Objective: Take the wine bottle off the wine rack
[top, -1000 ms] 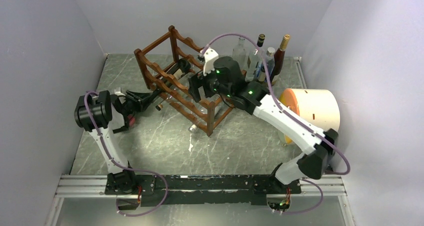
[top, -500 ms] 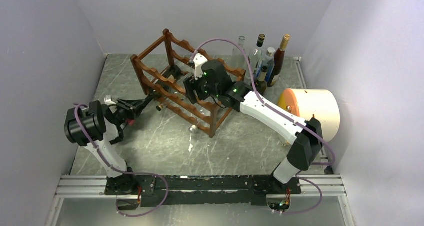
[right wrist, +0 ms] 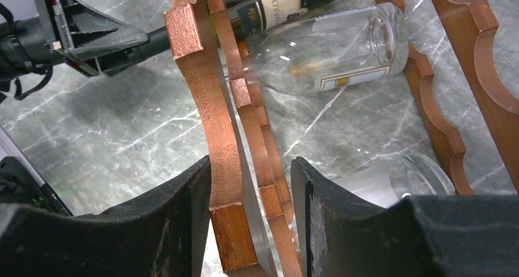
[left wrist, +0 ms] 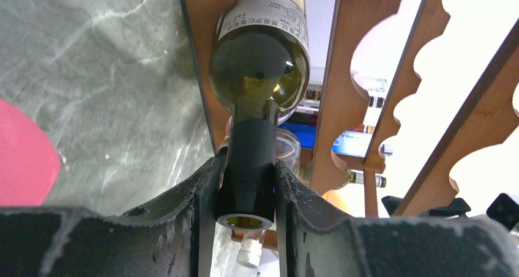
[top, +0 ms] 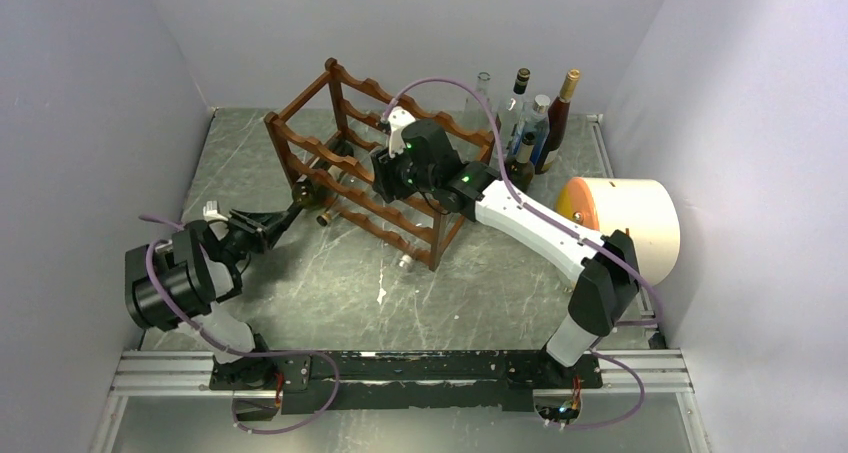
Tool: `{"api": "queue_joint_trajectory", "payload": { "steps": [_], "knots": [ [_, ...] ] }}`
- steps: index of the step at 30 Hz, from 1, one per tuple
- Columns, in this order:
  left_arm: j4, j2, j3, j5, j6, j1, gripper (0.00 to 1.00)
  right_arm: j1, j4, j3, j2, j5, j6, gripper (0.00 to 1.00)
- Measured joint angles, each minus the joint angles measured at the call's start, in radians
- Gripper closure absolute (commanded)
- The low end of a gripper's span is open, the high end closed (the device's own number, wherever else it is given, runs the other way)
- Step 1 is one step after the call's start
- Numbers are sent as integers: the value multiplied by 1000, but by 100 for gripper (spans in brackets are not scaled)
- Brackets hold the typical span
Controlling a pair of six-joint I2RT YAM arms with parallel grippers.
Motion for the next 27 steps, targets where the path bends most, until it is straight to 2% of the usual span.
{"api": "queue_joint_trajectory", "payload": {
  "steps": [6, 16, 27],
  "knots": [
    [-282, -197, -2, 56, 114, 68, 93, -2, 7, 0, 4, -1, 8, 52],
    [-763, -588, -13, 21, 299, 89, 93, -5, 51, 2, 43, -36, 34, 54],
    [-1114, -962, -13, -64, 375, 90, 93, -6, 58, 3, 50, -45, 28, 54]
  ]
}}
